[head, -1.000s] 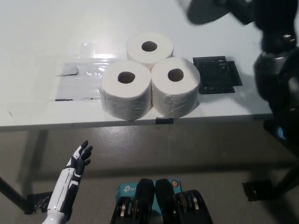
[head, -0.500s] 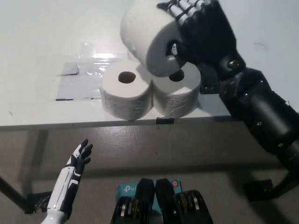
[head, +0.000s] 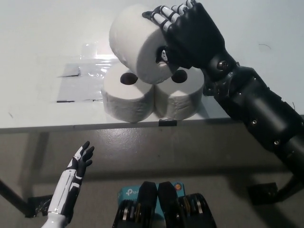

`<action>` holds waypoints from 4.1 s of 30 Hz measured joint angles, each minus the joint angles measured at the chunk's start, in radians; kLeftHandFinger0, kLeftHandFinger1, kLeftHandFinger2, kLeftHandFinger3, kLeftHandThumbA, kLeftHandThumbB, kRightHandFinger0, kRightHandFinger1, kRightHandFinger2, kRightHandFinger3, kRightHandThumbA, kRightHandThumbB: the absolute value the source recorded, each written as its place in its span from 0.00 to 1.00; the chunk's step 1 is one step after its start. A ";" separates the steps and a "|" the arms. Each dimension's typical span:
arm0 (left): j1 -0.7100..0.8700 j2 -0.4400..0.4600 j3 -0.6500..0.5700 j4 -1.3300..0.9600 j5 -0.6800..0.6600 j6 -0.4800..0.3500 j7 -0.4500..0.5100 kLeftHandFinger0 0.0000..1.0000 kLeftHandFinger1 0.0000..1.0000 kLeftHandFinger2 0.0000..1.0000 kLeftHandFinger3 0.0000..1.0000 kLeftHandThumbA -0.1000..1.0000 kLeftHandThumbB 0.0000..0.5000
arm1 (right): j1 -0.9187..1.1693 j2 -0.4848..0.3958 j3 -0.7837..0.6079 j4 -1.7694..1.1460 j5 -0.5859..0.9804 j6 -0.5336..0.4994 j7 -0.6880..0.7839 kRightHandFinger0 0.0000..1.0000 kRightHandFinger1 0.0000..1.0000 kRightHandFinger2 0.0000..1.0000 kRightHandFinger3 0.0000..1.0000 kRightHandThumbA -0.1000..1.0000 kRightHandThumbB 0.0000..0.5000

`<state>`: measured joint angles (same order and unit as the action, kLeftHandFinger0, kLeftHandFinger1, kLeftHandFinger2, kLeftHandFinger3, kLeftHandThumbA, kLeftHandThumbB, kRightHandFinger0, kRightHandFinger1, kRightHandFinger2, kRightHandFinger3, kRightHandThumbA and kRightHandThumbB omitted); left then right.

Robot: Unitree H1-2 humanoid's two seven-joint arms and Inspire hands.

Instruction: A few rolls of toilet paper are kept infront of the robot and the robot uses its right hand to lift one of the rolls and and places it on top of the other rolls to stack it.

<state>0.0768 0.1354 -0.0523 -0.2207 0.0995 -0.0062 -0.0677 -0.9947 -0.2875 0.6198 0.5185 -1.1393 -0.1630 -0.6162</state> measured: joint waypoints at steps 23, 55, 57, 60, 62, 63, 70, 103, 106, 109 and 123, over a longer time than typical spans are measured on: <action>0.002 0.002 0.002 0.000 -0.004 0.000 0.000 1.00 1.00 1.00 1.00 0.97 0.64 | -0.017 -0.125 -0.008 -0.167 -0.015 -0.069 0.245 0.00 0.08 0.41 0.04 0.00 0.71; 0.002 0.002 0.002 -0.014 -0.008 0.000 0.000 1.00 1.00 1.00 1.00 1.00 0.61 | -0.213 -0.007 0.042 0.120 0.053 -0.210 0.549 0.00 0.10 0.62 0.35 0.00 0.56; 0.002 0.002 0.002 -0.015 -0.009 0.000 0.000 1.00 1.00 1.00 1.00 1.00 0.64 | -0.217 -0.005 0.042 0.120 0.053 -0.211 0.560 0.00 0.14 0.71 0.45 0.00 0.54; 0.002 0.002 0.003 -0.015 -0.009 0.000 0.000 1.00 1.00 1.00 1.00 1.00 0.62 | -0.222 -0.003 0.042 0.120 0.056 -0.213 0.575 0.00 0.15 0.71 0.54 0.00 0.54; 0.003 0.002 0.003 -0.015 -0.009 0.000 0.000 1.00 1.00 1.00 1.00 1.00 0.60 | -0.225 -0.003 0.042 0.120 0.058 -0.215 0.583 0.00 0.13 0.67 0.47 0.00 0.53; 0.003 0.002 0.003 -0.015 -0.009 0.000 0.000 1.00 1.00 1.00 1.00 1.00 0.60 | -0.226 -0.002 0.042 0.120 0.061 -0.216 0.586 0.00 0.12 0.66 0.43 0.00 0.54; 0.003 0.002 0.003 -0.016 -0.010 0.000 0.000 1.00 1.00 1.00 1.00 1.00 0.63 | -0.251 -0.001 0.040 0.120 0.076 -0.224 0.626 0.00 0.20 0.77 0.43 0.00 0.62; 0.003 0.003 0.008 -0.017 -0.006 0.000 0.000 1.00 1.00 1.00 1.00 0.96 0.59 | -0.337 0.000 0.040 0.130 0.098 -0.230 0.898 0.00 0.10 0.38 0.32 0.00 0.67; 0.003 0.003 0.008 -0.017 -0.007 0.000 0.000 1.00 1.00 1.00 1.00 0.96 0.59 | -0.337 0.002 0.040 0.130 0.099 -0.220 0.945 0.00 0.04 0.27 0.42 0.00 0.65; 0.003 0.003 0.008 -0.018 -0.007 0.000 0.000 1.00 1.00 1.00 1.00 0.96 0.57 | -0.339 0.005 0.040 0.136 0.100 -0.209 0.977 0.00 0.04 0.26 0.44 0.00 0.64; 0.002 0.004 0.013 -0.020 -0.007 0.000 0.000 1.00 1.00 1.00 1.00 0.95 0.61 | -0.372 0.024 0.062 0.186 0.090 -0.170 1.049 0.25 0.33 0.58 0.98 0.10 0.65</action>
<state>0.0787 0.1398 -0.0396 -0.2412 0.0921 -0.0063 -0.0676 -1.3664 -0.2632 0.6817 0.7046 -1.0492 -0.3330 0.4330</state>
